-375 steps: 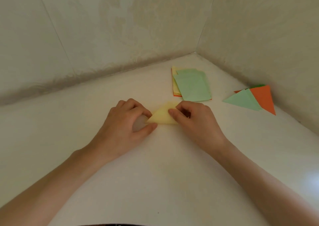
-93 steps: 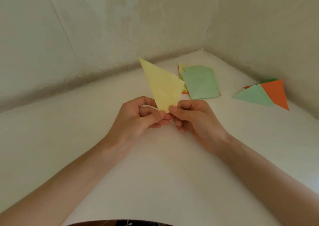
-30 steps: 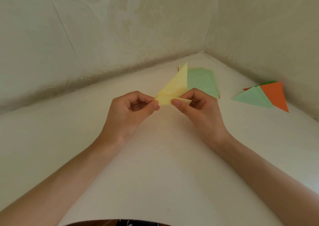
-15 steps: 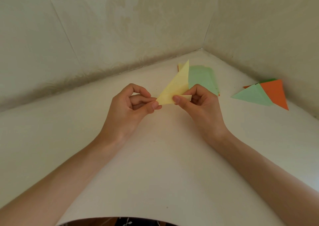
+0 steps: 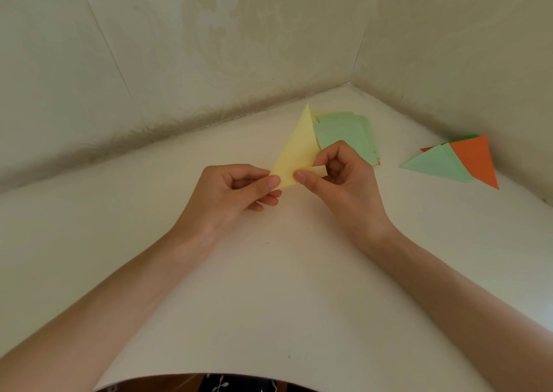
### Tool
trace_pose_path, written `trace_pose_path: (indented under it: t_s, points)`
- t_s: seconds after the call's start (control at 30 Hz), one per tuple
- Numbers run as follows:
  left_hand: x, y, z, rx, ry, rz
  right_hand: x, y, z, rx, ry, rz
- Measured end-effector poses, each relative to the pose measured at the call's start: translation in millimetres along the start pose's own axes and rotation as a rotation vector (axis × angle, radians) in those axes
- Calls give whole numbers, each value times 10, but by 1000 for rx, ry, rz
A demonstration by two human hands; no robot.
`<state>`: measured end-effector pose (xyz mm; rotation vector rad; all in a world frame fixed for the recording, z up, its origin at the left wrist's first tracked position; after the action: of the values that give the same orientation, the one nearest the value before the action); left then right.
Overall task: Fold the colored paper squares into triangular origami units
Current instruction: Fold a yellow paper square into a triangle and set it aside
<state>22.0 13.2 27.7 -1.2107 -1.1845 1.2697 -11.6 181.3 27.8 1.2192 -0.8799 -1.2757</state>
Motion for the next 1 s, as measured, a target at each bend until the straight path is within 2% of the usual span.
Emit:
trace_pose_path:
  t_s: [0.2, 1.0]
  points:
    - [3, 2, 2, 52, -4, 39, 10, 16, -1, 109, 32, 132]
    - [31, 19, 16, 95, 40, 48, 11, 0, 11, 109, 21, 132]
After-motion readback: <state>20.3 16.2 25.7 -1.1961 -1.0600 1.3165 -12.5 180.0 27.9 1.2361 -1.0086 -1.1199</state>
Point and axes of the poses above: each hand's wrist, its own z-axis towards the middle knuckle, its own x-axis out of the palm, y = z × x, the point moved 2 cm from there along z, towards the middle knuckle, and after that the axes turned 2 degrees about x, right-handed, at the moved point
